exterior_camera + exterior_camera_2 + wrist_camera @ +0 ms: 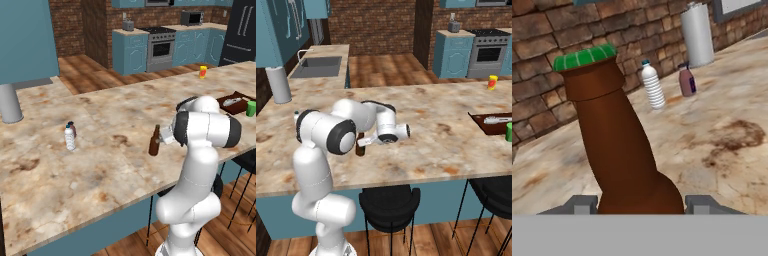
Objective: Place the drinks on the dining counter in a tight cluster.
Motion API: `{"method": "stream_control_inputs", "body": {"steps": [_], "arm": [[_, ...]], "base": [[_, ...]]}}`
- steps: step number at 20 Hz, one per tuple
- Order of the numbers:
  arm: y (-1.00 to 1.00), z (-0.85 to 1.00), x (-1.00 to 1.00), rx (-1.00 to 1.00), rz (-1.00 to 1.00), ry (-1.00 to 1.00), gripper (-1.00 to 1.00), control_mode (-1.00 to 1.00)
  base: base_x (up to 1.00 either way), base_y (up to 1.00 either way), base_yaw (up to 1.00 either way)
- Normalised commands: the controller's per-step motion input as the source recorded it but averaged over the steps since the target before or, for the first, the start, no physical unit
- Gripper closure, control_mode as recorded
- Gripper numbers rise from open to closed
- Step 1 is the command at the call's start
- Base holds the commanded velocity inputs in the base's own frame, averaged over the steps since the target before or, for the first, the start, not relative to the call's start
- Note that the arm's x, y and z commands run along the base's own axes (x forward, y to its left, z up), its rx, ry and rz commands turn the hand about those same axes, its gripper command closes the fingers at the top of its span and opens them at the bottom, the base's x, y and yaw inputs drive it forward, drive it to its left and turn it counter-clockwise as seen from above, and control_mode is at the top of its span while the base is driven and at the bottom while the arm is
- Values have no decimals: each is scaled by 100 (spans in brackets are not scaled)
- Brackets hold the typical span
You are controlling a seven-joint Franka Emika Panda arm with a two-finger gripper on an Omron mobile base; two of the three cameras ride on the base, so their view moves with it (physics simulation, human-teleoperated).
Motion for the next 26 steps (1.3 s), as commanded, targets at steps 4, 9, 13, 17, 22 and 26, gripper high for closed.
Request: {"method": "stream_control_inputs", "body": {"steps": [4,9,13,17,22,26], "arm": [[0,-1,0,0,0,-4,100,-100],[0,-5,0,-1,0,-10,100,-100],[0,0,0,-4,0,-2,100,-100],[0,-3,0,-8,0,0,100,-100],[0,-8,0,-6,0,0,100,-100],[0,-10,0,-1,0,-1,100,-100]], "base": [[0,0,0],[0,0,0],[0,0,0],[0,0,0],[0,0,0],[0,0,0]]}}
